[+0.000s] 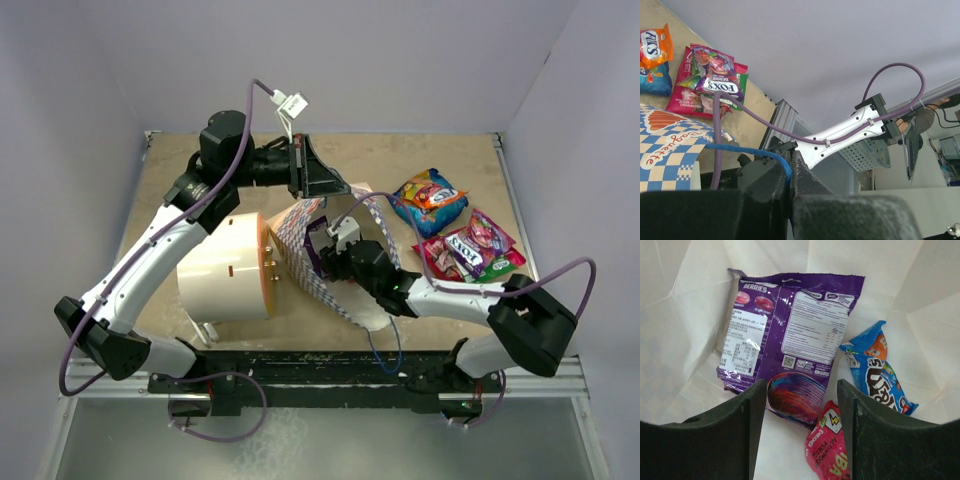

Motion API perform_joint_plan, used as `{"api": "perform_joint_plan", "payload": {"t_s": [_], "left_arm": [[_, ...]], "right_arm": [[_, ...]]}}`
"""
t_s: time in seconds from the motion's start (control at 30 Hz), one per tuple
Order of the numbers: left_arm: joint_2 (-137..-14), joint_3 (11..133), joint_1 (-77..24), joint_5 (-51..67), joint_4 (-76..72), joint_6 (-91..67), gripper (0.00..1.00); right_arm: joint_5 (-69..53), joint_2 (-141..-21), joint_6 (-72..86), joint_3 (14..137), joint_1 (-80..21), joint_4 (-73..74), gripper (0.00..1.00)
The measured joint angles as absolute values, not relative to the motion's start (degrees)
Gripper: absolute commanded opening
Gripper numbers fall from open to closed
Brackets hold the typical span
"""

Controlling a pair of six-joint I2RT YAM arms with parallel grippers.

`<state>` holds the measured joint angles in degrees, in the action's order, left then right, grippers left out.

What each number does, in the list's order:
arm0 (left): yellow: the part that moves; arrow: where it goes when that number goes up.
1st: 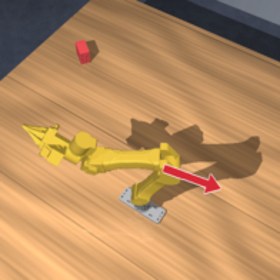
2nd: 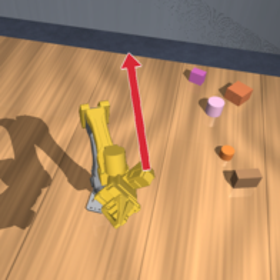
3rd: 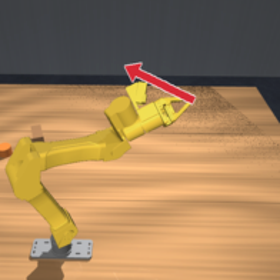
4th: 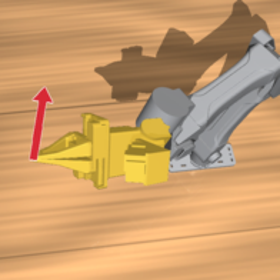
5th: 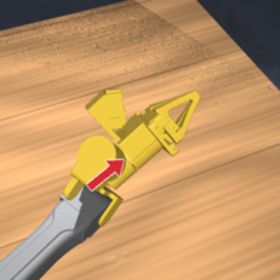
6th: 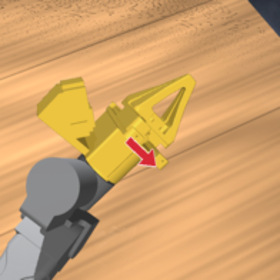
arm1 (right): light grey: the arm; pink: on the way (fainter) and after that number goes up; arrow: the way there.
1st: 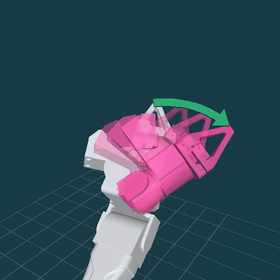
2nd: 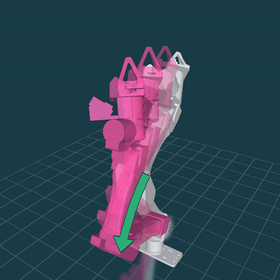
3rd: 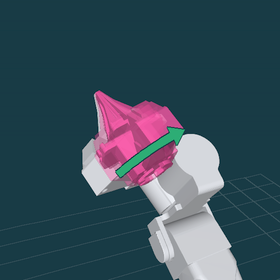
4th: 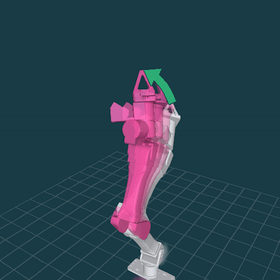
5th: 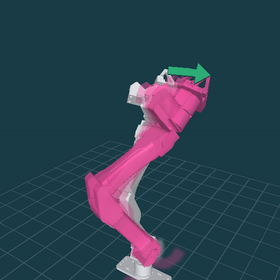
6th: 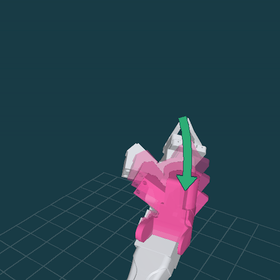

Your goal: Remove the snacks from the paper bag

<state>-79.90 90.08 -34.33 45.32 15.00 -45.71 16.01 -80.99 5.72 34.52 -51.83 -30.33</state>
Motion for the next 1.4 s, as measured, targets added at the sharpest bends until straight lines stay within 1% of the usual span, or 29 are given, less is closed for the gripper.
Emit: {"api": "perform_joint_plan", "payload": {"t_s": [0.23, 0.4, 0.53, 0.57, 0.6, 0.63, 0.73, 0.93, 1.03, 1.07, 1.13, 1.27, 1.33, 1.4], "left_arm": [[-79.9, 89.12, -34.65, 44.07, 14.02, -46.13, 0.0], [-79.9, 88.18, -34.65, 43.29, 14.2, -46.15, 0.0], [-79.9, 88.16, -34.65, 43.18, 13.82, -46.41, 0.0], [-79.9, 88.16, -34.65, 43.16, 13.85, -46.5, 0.0], [-79.9, 88.16, -34.65, 43.13, 13.82, -46.54, 0.0], [-79.9, 88.16, -34.65, 43.09, 13.82, -46.59, 0.0], [-79.9, 88.16, -34.65, 42.98, 13.87, -46.98, 0.0], [-79.9, 88.09, -34.65, 42.65, 13.85, -47.27, 0.0], [-79.9, 87.81, -34.7, 42.57, 13.8, -47.42, 0.0], [-79.9, 87.64, -34.7, 42.48, 13.78, -47.42, 0.0], [-79.9, 87.26, -34.7, 42.3, 13.78, -47.42, 0.0], [-79.9, 86.43, -34.79, 42.11, 13.23, -47.46, 0.0], [-79.9, 86.21, -34.85, 42.0, 13.23, -47.48, 0.0], [-79.9, 86.21, -34.89, 41.91, 13.1, -47.46, 0.0]], "right_arm": [[18.52, -76.79, 8.38, 35.27, -55.59, -25.69, 0.48], [18.39, -72.79, 11.22, 35.14, -56.47, -25.3, 0.49], [18.55, -76.16, 14.76, 35.14, -56.47, -25.96, 0.5], [18.52, -77.84, 15.46, 35.16, -56.47, -26.22, 0.51], [18.52, -79.29, 16.1, 35.16, -56.47, -26.41, 0.55], [18.52, -80.93, 16.75, 35.24, -56.47, -26.61, 0.62], [18.63, -84.58, 18.72, 35.77, -56.47, -27.53, 0.7], [18.55, -87.59, 21.41, 36.4, -56.47, -30.48, 0.78], [18.59, -89.89, 22.79, 37.74, -56.47, -30.98, 0.79], [18.59, -90.83, 23.24, 38.22, -56.47, -30.96, 0.78], [18.72, -93.03, 24.14, 39.35, -56.47, -30.79, 0.72], [18.92, -96.51, 25.06, 41.76, -56.47, -30.3, 0.57], [18.74, -97.06, 25.39, 42.3, -56.58, -30.39, 0.47], [18.5, -97.1, 25.5, 42.33, -56.62, -30.55, 0.41]]}}
